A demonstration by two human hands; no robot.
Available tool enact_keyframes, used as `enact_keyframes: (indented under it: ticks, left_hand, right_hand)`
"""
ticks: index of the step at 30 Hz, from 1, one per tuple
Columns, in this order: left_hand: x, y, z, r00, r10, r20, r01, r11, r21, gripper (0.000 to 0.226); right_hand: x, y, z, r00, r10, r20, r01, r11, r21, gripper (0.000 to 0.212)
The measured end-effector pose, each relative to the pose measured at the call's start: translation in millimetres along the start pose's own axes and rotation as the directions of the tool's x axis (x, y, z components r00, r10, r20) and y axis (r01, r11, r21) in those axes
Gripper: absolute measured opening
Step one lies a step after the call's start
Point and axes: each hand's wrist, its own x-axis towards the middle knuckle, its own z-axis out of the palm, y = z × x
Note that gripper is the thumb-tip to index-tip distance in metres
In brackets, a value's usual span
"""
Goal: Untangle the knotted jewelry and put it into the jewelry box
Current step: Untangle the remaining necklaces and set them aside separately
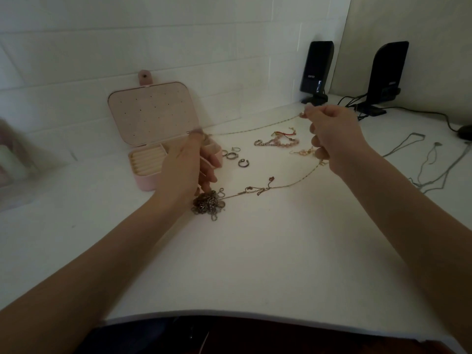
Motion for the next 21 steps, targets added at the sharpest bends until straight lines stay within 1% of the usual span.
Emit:
enact_keyframes:
  ticks: [3,5,8,10,12,14,16,17,18,19,20,21]
  left_hand:
    - [1.4,-2.2,-2.1,0.995,0.036,-0.09,-0.037,0.999,-0.009,0.048]
    - [1.9,-3.7,-4.6,0.986,0.097,-0.136,-0.096,0.995,0.017,0.035]
    - [-0.9,-5.4,-6.7,0.964,0.19,-0.188,-0.162,0.974,0.156,0.022]
    - [-3.0,-5.8,-6.3,0.951,0.223,-0.216,-0.165,0.952,0.257,0.019]
    - [-4.8,-5.5,-5.4,0.946,0.245,-0.211,-0.172,0.934,0.312,0.018]
    - [-7.9,-4.7,-3.7,0.945,0.273,-0.178,-0.195,0.911,0.363,0.017]
    - [-13.3,-4.6,-0.8,0.933,0.339,-0.119,-0.25,0.849,0.465,0.013]
    - [-14.0,-6.5,0.4,0.913,0.4,-0.073,-0.301,0.786,0.54,0.01]
    - [-13.8,-8.8,1.0,0.887,0.462,-0.017,-0.352,0.699,0.622,0.011]
    - [-12.8,-11.8,1.1,0.861,0.507,0.045,-0.397,0.614,0.682,0.017]
    - [-12.2,-13.8,1.2,0.841,0.532,0.095,-0.44,0.573,0.691,0.025]
    - [-11.7,-14.8,1.8,0.833,0.537,0.133,-0.483,0.589,0.648,0.03]
  right_hand:
    - [0.4,-4.6,-5.9,0.999,-0.023,-0.036,0.023,1.0,0.002,0.019]
    - [2.3,-6.2,-10.3,0.997,-0.033,-0.07,0.035,0.999,0.022,0.019]
    - [4.1,-7.6,-15.2,0.996,-0.015,-0.092,0.019,0.999,0.043,0.023]
    - [4.2,-8.2,-16.3,0.995,-0.018,-0.099,0.022,0.999,0.045,0.023]
    - [3.0,-9.3,-15.6,0.996,-0.031,-0.086,0.036,0.998,0.056,0.02]
    - [0.7,-11.4,-13.2,0.997,-0.07,-0.022,0.072,0.995,0.073,0.018]
    - [-3.0,-14.1,-10.6,0.987,-0.13,0.091,0.121,0.988,0.096,0.018]
    - [-5.2,-15.4,-9.5,0.972,-0.164,0.165,0.149,0.983,0.103,0.019]
    - [-7.7,-16.5,-8.4,0.949,-0.2,0.242,0.181,0.978,0.1,0.021]
    - [-10.0,-17.4,-7.1,0.921,-0.232,0.313,0.214,0.973,0.089,0.022]
    - [-12.4,-18.4,-5.3,0.893,-0.257,0.37,0.246,0.966,0.077,0.022]
    - [-14.9,-19.0,-3.2,0.867,-0.275,0.416,0.271,0.96,0.071,0.021]
